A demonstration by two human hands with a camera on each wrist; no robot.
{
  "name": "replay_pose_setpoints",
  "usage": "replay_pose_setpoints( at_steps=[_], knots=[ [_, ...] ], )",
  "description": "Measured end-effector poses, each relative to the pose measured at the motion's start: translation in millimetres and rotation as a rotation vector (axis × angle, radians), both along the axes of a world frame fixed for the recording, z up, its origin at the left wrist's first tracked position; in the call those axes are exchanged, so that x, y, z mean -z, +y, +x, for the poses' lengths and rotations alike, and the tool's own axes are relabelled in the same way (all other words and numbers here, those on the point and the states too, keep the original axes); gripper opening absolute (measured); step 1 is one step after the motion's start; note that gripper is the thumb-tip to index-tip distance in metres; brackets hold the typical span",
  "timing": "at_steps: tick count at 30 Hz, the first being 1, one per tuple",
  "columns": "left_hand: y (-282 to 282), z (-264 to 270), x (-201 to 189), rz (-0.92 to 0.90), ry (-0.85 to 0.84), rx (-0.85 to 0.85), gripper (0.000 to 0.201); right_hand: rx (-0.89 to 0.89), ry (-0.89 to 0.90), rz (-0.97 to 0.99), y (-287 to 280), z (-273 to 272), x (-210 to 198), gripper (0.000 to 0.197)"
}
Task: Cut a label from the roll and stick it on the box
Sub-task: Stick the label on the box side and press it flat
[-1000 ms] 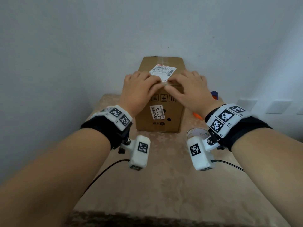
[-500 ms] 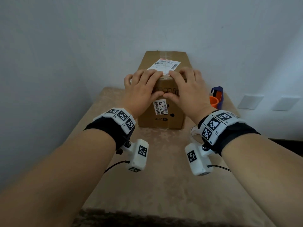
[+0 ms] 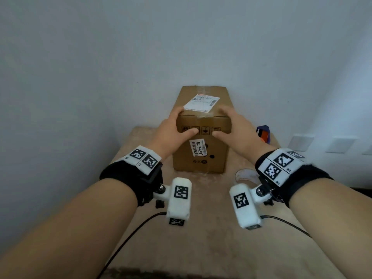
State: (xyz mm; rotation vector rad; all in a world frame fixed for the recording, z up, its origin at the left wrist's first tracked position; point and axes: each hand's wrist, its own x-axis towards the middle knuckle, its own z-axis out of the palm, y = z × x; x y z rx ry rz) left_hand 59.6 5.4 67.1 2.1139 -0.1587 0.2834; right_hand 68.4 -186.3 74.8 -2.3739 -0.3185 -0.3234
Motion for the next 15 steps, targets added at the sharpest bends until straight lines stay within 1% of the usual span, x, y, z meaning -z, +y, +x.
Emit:
replay_pose_setpoints(
  at_steps=[2,5,7,10,13,15],
  knots=[
    [12.3,-4.6,-5.4,0.057,-0.028,-0.036,0.062,-0.022,-0.01,-0.013,12.1,-0.5,-4.4,0.06],
    [45.0,-8.4,-16.1,0.152,-0.084,-0.151,0.056,-0.08,-0.016,0.013,43.2,-2.5,-12.2,0.055],
    [69.9,-13.0,-19.5,0.192,-0.068,-0.191,0.052,-0.131,-0.018,0.018,67.7,-4.2,-13.1,0.052],
    [97.7,-20.7,-13.7,0.191,-0.006,-0.201,0.048,-0.166,-0.001,0.004,96.9,-8.0,-6.8,0.049],
    [105.4,-23.2,-7.1,0.27,0.032,-0.204,0.048,-0.168,0.025,-0.035,104.9,-12.0,-2.0,0.048],
    [101.5,-24.0,-8.2,0.329,0.032,-0.229,0.05,-0.184,0.032,-0.073,99.9,-13.0,-4.0,0.052]
  ],
)
